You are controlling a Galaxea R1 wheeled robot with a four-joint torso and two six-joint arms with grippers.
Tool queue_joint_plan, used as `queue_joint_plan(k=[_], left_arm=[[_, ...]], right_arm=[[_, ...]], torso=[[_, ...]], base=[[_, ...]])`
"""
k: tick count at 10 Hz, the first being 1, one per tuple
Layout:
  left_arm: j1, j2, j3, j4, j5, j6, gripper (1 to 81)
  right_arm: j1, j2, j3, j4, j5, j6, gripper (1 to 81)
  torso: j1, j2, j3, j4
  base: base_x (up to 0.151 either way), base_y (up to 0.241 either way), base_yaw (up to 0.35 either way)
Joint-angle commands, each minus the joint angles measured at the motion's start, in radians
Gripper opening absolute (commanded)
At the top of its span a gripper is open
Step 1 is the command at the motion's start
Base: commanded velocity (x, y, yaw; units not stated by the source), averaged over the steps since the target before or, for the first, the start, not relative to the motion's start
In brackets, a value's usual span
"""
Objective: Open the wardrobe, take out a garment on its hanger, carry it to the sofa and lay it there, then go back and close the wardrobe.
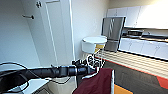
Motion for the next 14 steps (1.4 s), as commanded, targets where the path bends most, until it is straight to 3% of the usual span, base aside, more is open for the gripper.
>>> queue_joint_plan(k=[1, 8, 10, 11, 13, 14], left_arm=[[-0.189, -0.003, 0.035, 0.036, -0.047, -0.010, 1.0], [-0.189, -0.017, 0.051, 0.036, -0.047, -0.010, 1.0], [-0.189, -0.017, 0.051, 0.037, -0.047, -0.010, 1.0], [-0.189, -0.017, 0.052, 0.036, -0.047, -0.010, 1.0], [-0.189, -0.019, 0.052, 0.036, -0.047, -0.010, 1.0], [-0.189, -0.019, 0.054, 0.037, -0.047, -0.010, 1.0]], right_arm=[[0.038, 0.005, 0.004, -0.005, -0.056, -0.004, 81.1], [0.038, 0.011, -0.002, -0.005, -0.056, -0.003, 81.1], [0.038, 0.013, -0.002, -0.005, -0.056, -0.003, 81.1], [0.040, 0.013, -0.002, -0.005, -0.056, -0.003, 81.1], [0.040, 0.013, -0.002, -0.005, -0.056, -0.003, 81.1], [0.040, 0.011, -0.002, 0.000, -0.056, -0.003, 81.1]], torso=[[0.000, 0.000, 0.000, 0.000], [0.000, 0.000, 0.000, 0.000], [0.000, 0.000, -0.093, 0.000], [0.000, 0.000, -0.106, 0.000], [0.000, 0.000, -0.067, 0.000], [0.000, 0.000, -0.083, 0.000]], base=[[0.000, 0.000, -0.214], [0.000, 0.000, -0.214], [0.000, 0.000, -0.214], [0.000, 0.000, -0.214], [0.000, 0.000, -0.214], [0.000, 0.000, -0.214]])
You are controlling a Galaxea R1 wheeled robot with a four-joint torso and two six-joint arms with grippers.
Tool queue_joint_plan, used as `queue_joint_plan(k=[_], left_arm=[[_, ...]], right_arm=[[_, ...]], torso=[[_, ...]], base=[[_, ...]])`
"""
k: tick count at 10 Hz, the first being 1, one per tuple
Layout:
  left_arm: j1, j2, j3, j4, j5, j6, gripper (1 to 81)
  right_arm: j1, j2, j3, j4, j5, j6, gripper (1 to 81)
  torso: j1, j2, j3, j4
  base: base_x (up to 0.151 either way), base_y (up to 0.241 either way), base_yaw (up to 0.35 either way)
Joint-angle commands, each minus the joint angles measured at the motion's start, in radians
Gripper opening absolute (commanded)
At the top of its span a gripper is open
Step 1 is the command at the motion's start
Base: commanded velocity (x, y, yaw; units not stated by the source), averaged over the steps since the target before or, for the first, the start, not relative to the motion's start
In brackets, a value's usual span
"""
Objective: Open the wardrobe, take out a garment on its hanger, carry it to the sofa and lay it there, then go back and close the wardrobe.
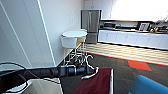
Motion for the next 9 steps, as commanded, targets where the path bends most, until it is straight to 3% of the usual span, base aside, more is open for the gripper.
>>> queue_joint_plan(k=[1, 2, 4, 5, 7, 8, 9], left_arm=[[-0.186, 0.001, 0.038, 0.035, -0.063, -0.011, 1.0], [-0.186, 0.000, 0.038, 0.035, -0.063, -0.011, 1.0], [-0.186, 0.003, 0.038, 0.035, -0.063, -0.011, 1.0], [-0.186, 0.003, 0.038, 0.035, -0.063, -0.011, 1.0], [-0.187, 0.002, 0.038, 0.035, -0.063, -0.011, 1.0], [-0.187, 0.003, 0.038, 0.035, -0.063, -0.011, 1.0], [-0.187, 0.005, 0.040, 0.035, -0.063, -0.011, 1.0]], right_arm=[[0.029, 0.005, 0.004, -0.003, -0.058, -0.003, 81.1], [0.029, 0.005, 0.004, -0.006, -0.058, -0.003, 81.1], [0.030, 0.008, 0.004, -0.006, -0.058, -0.003, 81.1], [0.032, 0.006, 0.003, -0.001, -0.058, -0.003, 81.1], [0.033, 0.006, 0.003, 0.000, -0.058, -0.002, 81.1], [0.033, 0.006, 0.003, 0.000, -0.058, -0.002, 81.1], [0.033, 0.008, 0.003, 0.000, -0.058, -0.002, 81.1]], torso=[[0.000, 0.000, 0.002, 0.000], [0.000, 0.000, -0.002, 0.098], [0.000, 0.000, 0.000, 0.118], [0.000, 0.000, 0.000, 0.049], [0.000, 0.000, 0.000, 0.104], [0.000, 0.000, 0.000, 0.116], [0.000, 0.000, 0.000, 0.115]], base=[[0.000, 0.000, -0.214], [0.000, 0.000, -0.214], [0.000, 0.000, -0.214], [0.000, 0.000, -0.214], [0.000, 0.000, -0.214], [0.000, 0.000, -0.214], [0.000, 0.000, -0.214]])
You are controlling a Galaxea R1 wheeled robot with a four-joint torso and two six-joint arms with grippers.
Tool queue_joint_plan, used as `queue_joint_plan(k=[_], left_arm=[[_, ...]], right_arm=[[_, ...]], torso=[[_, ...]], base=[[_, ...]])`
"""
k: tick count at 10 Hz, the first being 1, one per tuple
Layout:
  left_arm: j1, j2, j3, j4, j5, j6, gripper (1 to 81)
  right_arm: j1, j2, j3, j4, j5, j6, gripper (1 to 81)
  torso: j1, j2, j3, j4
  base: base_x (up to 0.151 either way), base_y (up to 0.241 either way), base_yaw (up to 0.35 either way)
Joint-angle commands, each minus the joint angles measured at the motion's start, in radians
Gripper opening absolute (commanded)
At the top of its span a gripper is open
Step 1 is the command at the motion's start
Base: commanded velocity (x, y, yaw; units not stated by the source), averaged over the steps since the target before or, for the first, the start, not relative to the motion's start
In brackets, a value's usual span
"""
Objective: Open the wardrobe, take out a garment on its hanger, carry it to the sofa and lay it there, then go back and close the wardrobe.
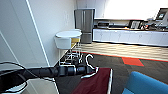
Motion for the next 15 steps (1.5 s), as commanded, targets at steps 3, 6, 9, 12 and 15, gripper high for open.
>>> queue_joint_plan(k=[3, 6, 9, 12, 15], left_arm=[[-0.181, 0.017, 0.039, 0.033, -0.057, -0.010, 1.0], [-0.181, 0.020, 0.045, 0.033, -0.057, -0.010, 1.0], [-0.182, 0.020, 0.046, 0.033, -0.056, -0.010, 1.0], [-0.181, 0.026, 0.046, 0.033, -0.054, -0.009, 1.0], [-0.181, 0.034, 0.046, 0.033, -0.054, -0.009, 1.0]], right_arm=[[0.026, 0.005, 0.005, 0.000, -0.059, -0.002, 81.1], [0.026, 0.005, 0.003, 0.000, -0.059, -0.002, 81.1], [0.024, 0.007, 0.002, 0.000, -0.059, -0.002, 81.1], [0.024, 0.007, 0.002, 0.001, -0.059, -0.002, 81.1], [0.024, 0.008, 0.000, 0.001, -0.057, -0.002, 81.1]], torso=[[0.000, 0.000, 0.000, 0.000], [0.000, 0.000, 0.000, 0.000], [0.000, 0.000, 0.000, 0.000], [0.000, 0.000, 0.000, 0.000], [0.000, 0.000, 0.000, 0.000]], base=[[0.000, 0.000, -0.214], [0.000, 0.000, -0.214], [0.000, 0.000, -0.214], [0.000, 0.000, -0.214], [0.000, 0.000, -0.214]])
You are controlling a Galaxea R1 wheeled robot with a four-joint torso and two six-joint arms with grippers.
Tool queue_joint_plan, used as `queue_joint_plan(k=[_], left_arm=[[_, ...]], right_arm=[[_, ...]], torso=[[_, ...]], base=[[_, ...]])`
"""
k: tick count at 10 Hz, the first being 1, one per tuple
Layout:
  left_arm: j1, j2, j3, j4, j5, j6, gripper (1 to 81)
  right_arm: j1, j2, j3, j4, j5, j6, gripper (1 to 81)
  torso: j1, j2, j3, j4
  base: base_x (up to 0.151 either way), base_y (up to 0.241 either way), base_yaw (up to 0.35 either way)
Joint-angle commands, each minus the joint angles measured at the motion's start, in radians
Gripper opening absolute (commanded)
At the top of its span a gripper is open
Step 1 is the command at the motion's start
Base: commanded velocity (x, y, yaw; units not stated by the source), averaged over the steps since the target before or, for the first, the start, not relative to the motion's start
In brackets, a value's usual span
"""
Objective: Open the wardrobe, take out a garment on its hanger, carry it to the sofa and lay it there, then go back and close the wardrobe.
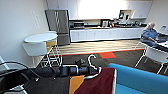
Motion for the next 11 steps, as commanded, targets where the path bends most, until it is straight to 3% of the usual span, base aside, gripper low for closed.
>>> queue_joint_plan(k=[1, 11], left_arm=[[-0.176, 0.006, 0.041, 0.033, -0.049, -0.009, 1.0], [-0.172, 0.035, 0.038, 0.035, -0.037, -0.008, 1.0]], right_arm=[[0.030, 0.005, 0.004, 0.000, -0.060, -0.002, 81.1], [0.031, 0.009, 0.001, -0.003, -0.059, -0.002, 81.1]], torso=[[0.000, 0.000, 0.000, 0.000], [0.000, 0.000, 0.000, 0.000]], base=[[0.000, 0.000, -0.214], [0.000, 0.000, -0.214]])
